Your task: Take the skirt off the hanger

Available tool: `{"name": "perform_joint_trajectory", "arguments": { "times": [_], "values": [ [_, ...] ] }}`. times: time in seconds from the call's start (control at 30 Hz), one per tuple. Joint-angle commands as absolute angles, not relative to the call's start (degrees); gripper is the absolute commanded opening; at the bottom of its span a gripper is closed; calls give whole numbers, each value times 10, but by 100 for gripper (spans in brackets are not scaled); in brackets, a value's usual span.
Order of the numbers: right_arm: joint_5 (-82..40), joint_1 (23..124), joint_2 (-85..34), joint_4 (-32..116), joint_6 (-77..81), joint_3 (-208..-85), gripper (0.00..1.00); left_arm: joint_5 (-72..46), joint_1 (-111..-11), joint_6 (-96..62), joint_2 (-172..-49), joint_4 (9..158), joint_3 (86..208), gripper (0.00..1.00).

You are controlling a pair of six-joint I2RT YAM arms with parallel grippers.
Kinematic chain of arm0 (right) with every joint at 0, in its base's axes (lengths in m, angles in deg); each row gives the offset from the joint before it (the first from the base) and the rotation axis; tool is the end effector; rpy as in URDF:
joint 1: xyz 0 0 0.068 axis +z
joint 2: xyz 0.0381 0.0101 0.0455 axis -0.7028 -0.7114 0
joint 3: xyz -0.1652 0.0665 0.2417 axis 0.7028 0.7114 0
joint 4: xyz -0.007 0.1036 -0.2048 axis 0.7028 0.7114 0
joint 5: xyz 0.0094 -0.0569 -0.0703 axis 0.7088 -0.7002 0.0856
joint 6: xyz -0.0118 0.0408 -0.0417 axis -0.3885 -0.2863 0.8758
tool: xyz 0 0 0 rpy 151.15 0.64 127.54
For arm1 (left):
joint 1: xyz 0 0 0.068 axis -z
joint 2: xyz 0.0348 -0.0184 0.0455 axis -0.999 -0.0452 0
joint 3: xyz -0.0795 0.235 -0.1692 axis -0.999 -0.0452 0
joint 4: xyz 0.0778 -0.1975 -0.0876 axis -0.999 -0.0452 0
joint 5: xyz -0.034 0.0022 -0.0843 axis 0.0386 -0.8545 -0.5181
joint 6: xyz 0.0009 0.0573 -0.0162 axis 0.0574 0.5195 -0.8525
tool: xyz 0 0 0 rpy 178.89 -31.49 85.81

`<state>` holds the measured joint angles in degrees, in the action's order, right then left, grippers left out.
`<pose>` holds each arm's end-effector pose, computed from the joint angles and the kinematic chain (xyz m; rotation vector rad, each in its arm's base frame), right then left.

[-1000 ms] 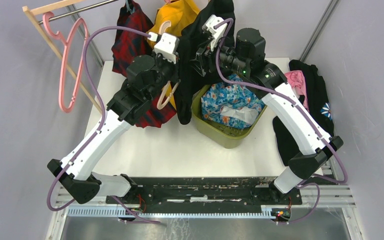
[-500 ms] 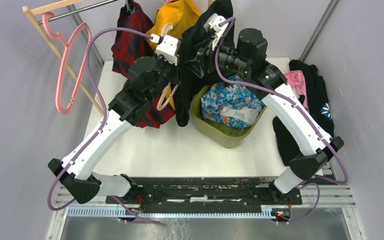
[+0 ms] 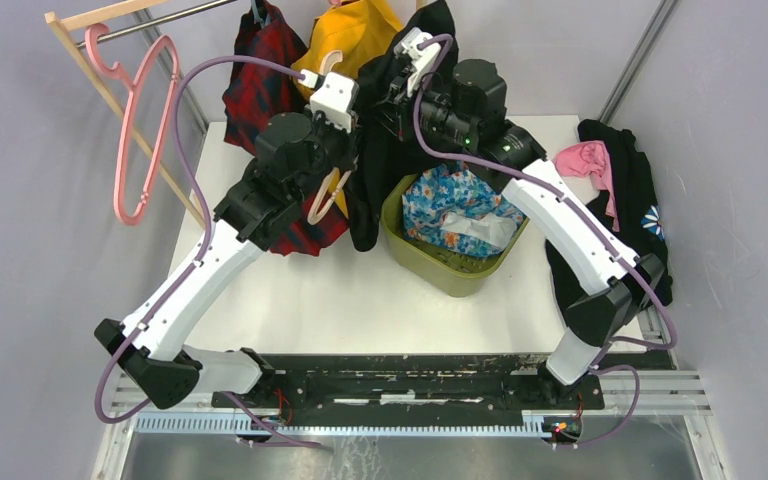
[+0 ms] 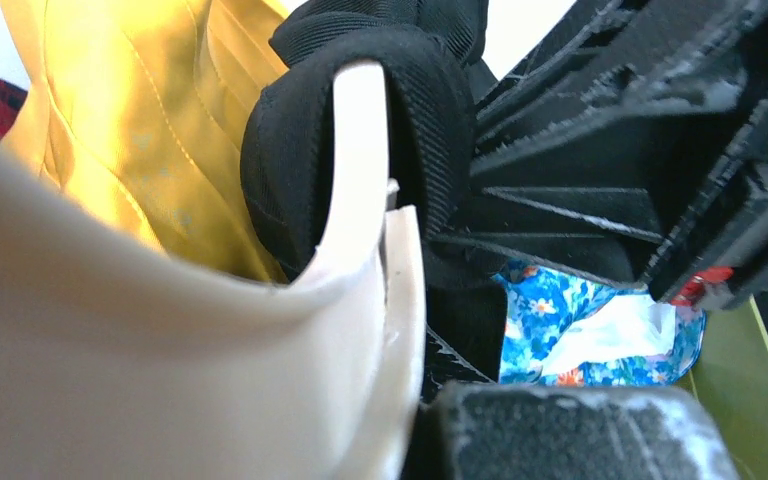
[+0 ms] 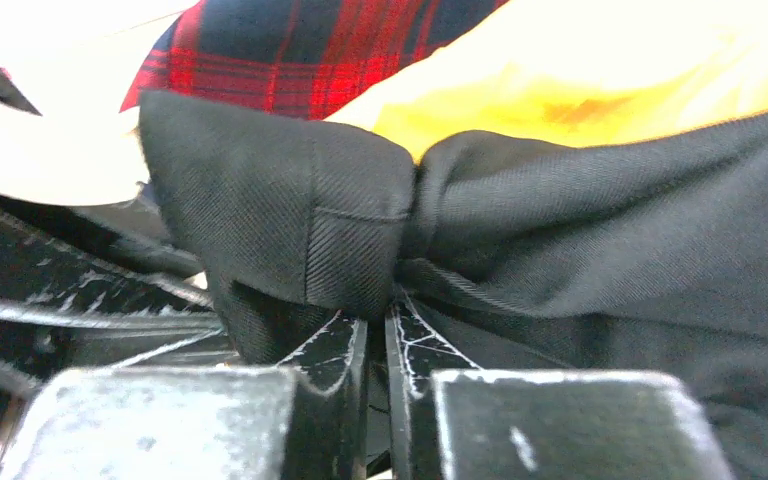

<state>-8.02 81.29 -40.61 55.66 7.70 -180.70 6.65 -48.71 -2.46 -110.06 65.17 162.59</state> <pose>0.2787 0.2262 0.5098 -0.7653 1.4493 0.7924 0.2013 -0.1503 0.4943 0.4439 1.5786 -0.3127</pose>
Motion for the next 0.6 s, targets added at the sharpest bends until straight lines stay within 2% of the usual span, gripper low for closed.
{"name": "perform_joint_trajectory", "arguments": {
  "times": [0.0, 0.2, 0.3, 0.57],
  "values": [
    [-165, 817, -415, 517, 75, -1827, 1, 34, -479, -12, -1060, 693, 1631, 3],
    [-321, 807, -382, 504, 141, -1808, 1, 44, -479, 9, -1044, 673, 1607, 3],
    [-395, 769, -370, 477, 156, -1812, 1, 42, -479, 13, -1033, 658, 1590, 3],
    [-458, 673, -402, 451, 173, -1874, 1, 15, -479, 41, -994, 559, 1579, 3]
  ]
}}
